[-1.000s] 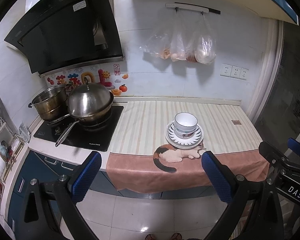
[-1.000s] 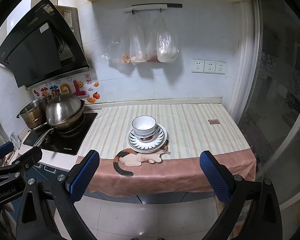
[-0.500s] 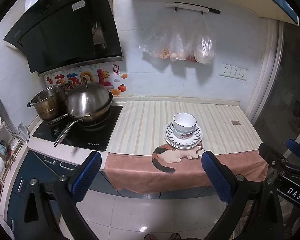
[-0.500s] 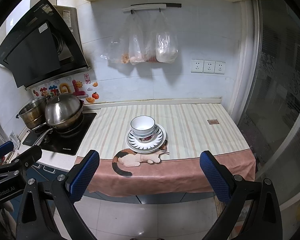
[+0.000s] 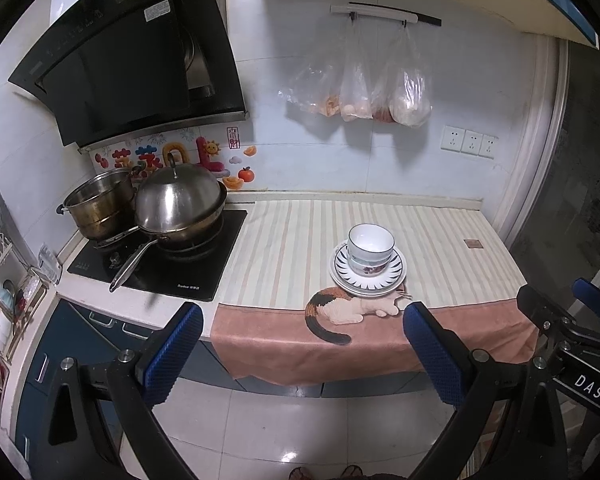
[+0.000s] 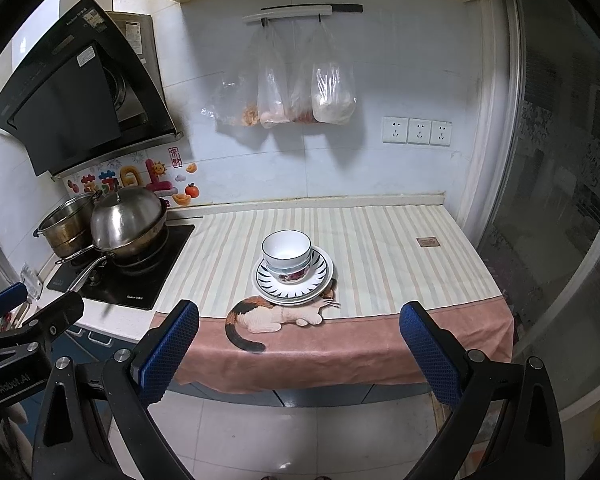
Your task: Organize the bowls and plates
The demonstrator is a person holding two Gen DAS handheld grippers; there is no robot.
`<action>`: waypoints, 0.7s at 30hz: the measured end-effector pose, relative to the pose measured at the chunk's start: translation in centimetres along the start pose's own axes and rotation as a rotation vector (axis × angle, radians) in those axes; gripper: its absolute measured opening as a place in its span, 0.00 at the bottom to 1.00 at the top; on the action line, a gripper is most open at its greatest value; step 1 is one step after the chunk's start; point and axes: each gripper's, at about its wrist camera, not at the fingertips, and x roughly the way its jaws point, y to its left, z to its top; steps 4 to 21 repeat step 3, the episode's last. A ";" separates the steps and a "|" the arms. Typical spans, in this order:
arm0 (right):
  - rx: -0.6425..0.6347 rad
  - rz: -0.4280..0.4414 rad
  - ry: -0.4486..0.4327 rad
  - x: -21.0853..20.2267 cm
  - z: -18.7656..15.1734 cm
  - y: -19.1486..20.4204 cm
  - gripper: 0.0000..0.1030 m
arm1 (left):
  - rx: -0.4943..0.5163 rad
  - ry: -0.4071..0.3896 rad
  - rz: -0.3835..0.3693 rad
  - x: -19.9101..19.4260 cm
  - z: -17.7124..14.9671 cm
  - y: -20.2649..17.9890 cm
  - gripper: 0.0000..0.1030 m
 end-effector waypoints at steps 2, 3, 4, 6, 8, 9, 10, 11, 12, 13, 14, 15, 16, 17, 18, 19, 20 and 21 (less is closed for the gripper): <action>-0.002 -0.001 0.000 0.0 0.0 0.0 0.99 | -0.001 -0.003 0.003 -0.1 -0.1 0.0 1.00; -0.001 -0.001 -0.001 0.0 0.0 0.0 0.99 | -0.003 -0.005 0.002 -0.1 -0.1 0.0 1.00; -0.001 -0.001 -0.001 0.0 0.0 0.0 0.99 | -0.003 -0.005 0.002 -0.1 -0.1 0.0 1.00; -0.001 -0.001 -0.001 0.0 0.0 0.0 0.99 | -0.003 -0.005 0.002 -0.1 -0.1 0.0 1.00; -0.001 -0.001 -0.001 0.0 0.0 0.0 0.99 | -0.003 -0.005 0.002 -0.1 -0.1 0.0 1.00; -0.001 -0.001 -0.001 0.0 0.0 0.0 0.99 | -0.003 -0.005 0.002 -0.1 -0.1 0.0 1.00; -0.001 -0.001 -0.001 0.0 0.0 0.0 0.99 | -0.003 -0.005 0.002 -0.1 -0.1 0.0 1.00; -0.001 -0.001 -0.001 0.0 0.0 0.0 0.99 | -0.003 -0.005 0.002 -0.1 -0.1 0.0 1.00; -0.001 -0.001 -0.001 0.0 0.0 0.0 0.99 | -0.003 -0.005 0.002 -0.1 -0.1 0.0 1.00; -0.001 -0.001 -0.001 0.0 0.0 0.0 0.99 | -0.003 -0.005 0.002 -0.1 -0.1 0.0 1.00; -0.001 -0.001 -0.001 0.0 0.0 0.0 0.99 | -0.003 -0.005 0.002 -0.1 -0.1 0.0 1.00; -0.001 -0.001 -0.001 0.0 0.0 0.0 0.99 | -0.003 -0.005 0.002 -0.1 -0.1 0.0 1.00; -0.001 -0.001 -0.001 0.0 0.0 0.0 0.99 | -0.003 -0.005 0.002 -0.1 -0.1 0.0 1.00; -0.001 -0.001 -0.001 0.0 0.0 0.0 0.99 | -0.003 -0.005 0.002 -0.1 -0.1 0.0 1.00; -0.001 -0.001 -0.001 0.0 0.0 0.0 0.99 | -0.003 -0.005 0.002 -0.1 -0.1 0.0 1.00; -0.001 -0.001 -0.001 0.0 0.0 0.0 0.99 | -0.003 -0.005 0.002 -0.1 -0.1 0.0 1.00; -0.001 -0.001 -0.001 0.0 0.0 0.0 0.99 | -0.003 -0.005 0.002 -0.1 -0.1 0.0 1.00; -0.001 -0.001 -0.001 0.0 0.0 0.0 0.99 | -0.003 -0.005 0.002 -0.1 -0.1 0.0 1.00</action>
